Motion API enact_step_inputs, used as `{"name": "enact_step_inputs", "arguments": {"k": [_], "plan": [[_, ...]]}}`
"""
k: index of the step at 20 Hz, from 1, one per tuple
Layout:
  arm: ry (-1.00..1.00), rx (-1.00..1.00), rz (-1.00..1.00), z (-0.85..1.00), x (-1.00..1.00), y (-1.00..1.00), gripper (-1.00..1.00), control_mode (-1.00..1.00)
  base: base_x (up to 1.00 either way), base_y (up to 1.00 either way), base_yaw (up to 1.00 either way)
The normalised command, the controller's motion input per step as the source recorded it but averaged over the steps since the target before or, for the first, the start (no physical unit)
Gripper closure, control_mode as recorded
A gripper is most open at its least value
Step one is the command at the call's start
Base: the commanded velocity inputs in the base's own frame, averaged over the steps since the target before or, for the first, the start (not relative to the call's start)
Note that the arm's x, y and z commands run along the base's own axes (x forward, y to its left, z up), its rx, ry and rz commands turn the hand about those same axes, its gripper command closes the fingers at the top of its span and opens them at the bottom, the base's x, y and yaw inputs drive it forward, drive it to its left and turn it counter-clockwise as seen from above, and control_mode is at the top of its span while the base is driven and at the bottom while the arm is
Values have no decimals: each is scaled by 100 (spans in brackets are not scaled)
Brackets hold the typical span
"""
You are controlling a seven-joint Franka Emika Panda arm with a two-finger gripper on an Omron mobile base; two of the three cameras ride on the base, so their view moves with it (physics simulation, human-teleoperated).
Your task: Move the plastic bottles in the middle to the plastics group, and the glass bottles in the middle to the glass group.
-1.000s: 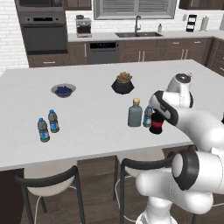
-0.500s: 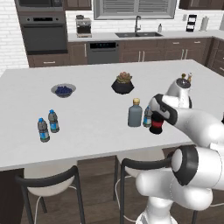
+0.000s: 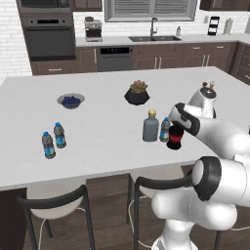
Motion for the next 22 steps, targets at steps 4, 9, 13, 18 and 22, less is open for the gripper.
{"name": "enact_step_inputs", "arguments": {"k": [4,9,13,18,22], "plan": [[2,-3,11,-3,11,-2,-100,-100,0,0,0],[2,-1,8,-14,16,0,-100,-100,0,0,0],[0,0,5,-23,16,0,-100,-100,0,0,0],[0,0,4,-22,17,0,-100,-100,0,0,0],[0,0,4,-14,16,0,-100,-100,0,0,0]]}}
